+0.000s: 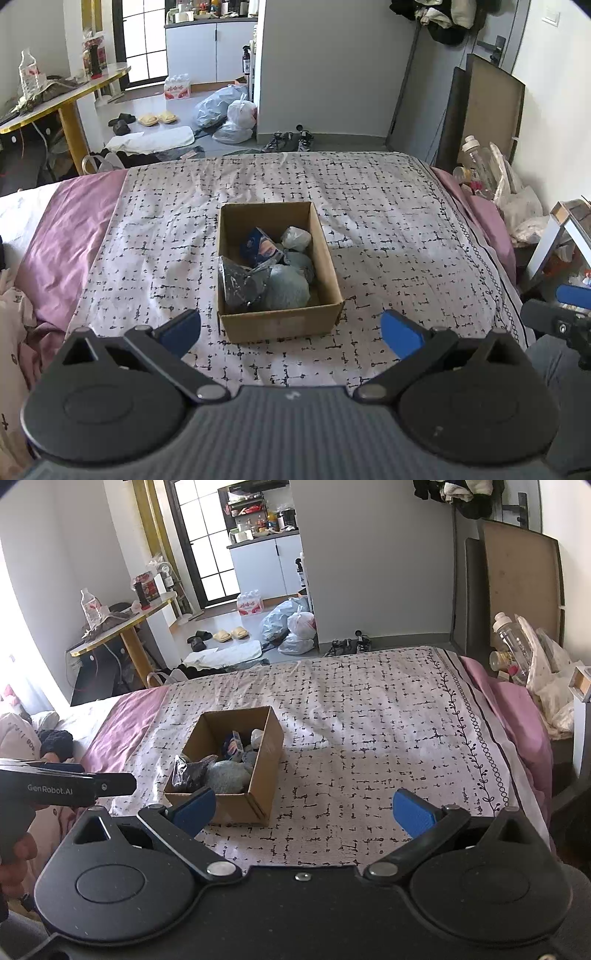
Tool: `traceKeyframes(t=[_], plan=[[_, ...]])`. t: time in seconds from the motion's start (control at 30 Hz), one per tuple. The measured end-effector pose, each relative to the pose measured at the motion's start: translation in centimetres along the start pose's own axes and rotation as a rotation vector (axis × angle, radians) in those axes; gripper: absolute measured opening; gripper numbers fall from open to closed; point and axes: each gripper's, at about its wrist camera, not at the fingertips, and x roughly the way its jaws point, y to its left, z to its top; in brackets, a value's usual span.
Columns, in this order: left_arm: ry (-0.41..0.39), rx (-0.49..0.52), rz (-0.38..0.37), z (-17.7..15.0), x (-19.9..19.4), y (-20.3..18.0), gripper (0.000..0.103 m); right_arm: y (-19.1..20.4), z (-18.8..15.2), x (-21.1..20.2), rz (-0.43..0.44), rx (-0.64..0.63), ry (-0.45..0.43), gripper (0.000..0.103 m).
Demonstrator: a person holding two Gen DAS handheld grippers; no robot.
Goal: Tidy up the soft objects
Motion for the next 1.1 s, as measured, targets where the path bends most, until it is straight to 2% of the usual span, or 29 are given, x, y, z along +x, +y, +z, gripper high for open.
traceKeyframes(t=[1.1], plan=[[-0.010, 0.016, -0.009, 0.04, -0.08, 0.13, 0.103, 0.04, -0.15, 0.38, -0.015, 0.008, 0.004, 0.103]])
